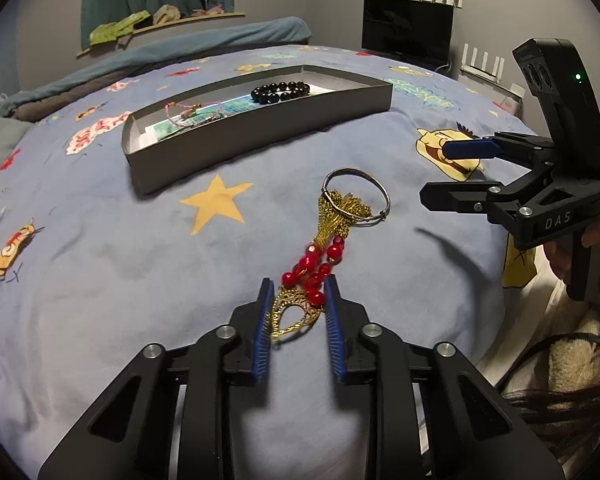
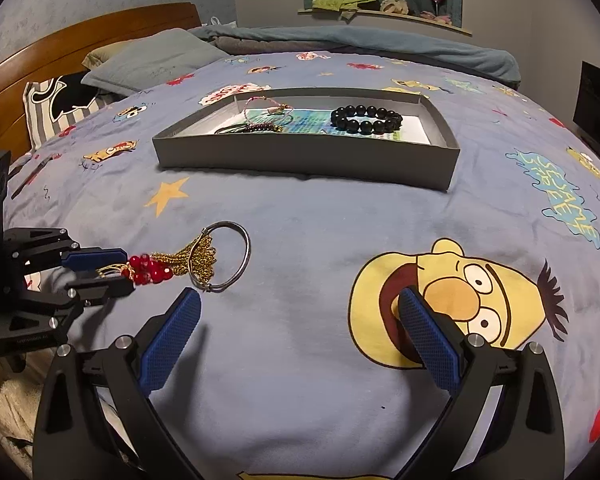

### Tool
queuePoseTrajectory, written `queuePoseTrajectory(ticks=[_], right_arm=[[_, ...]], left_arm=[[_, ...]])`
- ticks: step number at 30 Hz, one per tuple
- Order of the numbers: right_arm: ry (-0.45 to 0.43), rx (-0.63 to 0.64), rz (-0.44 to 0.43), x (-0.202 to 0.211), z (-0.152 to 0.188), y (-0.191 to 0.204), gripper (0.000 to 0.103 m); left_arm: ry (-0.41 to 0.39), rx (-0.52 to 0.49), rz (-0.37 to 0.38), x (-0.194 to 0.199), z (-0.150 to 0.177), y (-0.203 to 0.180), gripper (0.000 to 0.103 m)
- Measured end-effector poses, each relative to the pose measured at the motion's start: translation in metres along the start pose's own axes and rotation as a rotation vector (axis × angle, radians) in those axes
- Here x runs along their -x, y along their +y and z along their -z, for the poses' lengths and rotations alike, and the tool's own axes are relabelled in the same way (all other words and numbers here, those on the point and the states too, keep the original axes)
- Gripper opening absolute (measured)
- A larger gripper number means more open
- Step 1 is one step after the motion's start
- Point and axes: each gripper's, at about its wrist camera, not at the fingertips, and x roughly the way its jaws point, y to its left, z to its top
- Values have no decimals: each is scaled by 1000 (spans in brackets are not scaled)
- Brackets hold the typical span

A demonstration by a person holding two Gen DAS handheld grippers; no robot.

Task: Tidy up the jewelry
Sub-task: 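Grasp the red bead tassel pendant with the left tool while the right tool grasps the silver ring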

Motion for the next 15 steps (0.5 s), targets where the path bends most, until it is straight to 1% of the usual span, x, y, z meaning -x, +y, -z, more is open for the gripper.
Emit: queuePoseTrajectory(ticks=[2,4,10,12,13,14,15], right_arm=[[1,5,-3,-1,0,2,98],[1,11,-14,-2,-2,5,98],[-22,37,-58,-9,-6,23,98],[-34,52,-64,-12,-7,31,98],[-38,62,-63,-14,-7,35,96],[-38,74,-62,-17,-6,39,91],[-34,86,-60,-20,-6,42,89]], left_arm=[[0,-3,5,1,0,1,25],[-6,-6,-5,3,1,2,25],[-24,63,-23,8,-2,17,25],[-26,94,-18,10,-3,23,25],[-26,106,-14,10,-3,25,25],[-25,113,-12,10,-4,26,25],[-22,119,-12,10,-4,27,25]])
